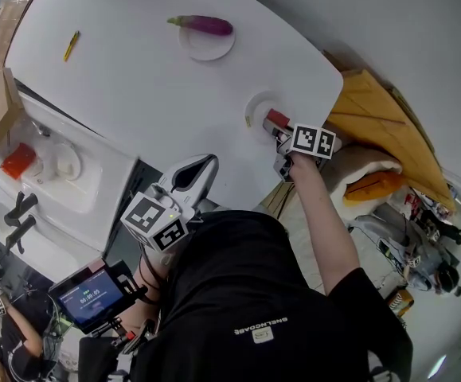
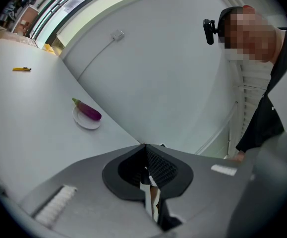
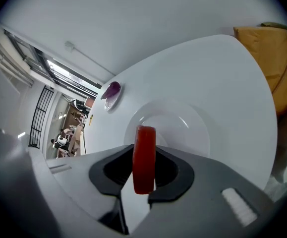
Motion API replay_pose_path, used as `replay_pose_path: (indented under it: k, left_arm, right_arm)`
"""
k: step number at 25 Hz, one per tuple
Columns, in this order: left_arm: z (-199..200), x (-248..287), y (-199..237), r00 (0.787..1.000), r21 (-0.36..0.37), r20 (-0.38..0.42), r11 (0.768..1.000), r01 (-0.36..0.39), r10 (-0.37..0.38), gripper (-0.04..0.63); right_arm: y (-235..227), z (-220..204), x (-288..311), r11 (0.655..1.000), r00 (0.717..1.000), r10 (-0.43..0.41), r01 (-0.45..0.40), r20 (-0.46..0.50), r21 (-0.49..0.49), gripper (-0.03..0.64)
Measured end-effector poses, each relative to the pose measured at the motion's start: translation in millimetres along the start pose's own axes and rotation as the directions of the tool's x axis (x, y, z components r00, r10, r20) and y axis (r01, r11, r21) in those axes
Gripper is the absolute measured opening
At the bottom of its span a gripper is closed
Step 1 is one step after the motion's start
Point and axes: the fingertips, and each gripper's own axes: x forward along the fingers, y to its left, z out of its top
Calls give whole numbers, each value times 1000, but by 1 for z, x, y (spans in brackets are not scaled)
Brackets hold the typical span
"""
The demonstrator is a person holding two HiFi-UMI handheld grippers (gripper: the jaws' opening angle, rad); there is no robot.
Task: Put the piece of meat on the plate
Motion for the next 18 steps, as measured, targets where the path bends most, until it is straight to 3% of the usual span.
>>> replay_pose_path:
  k: [6, 18]
  left_arm:
    - [1, -1, 3, 1000, -10, 8, 1000, -9, 9, 20]
    - [-7, -7, 11, 999, -13, 0, 999, -34, 34, 20]
  right_arm:
    - [5, -3, 8, 999, 998, -26, 24, -50, -38, 97]
    - [11, 0, 14, 998, 999, -35, 33, -36, -47, 130]
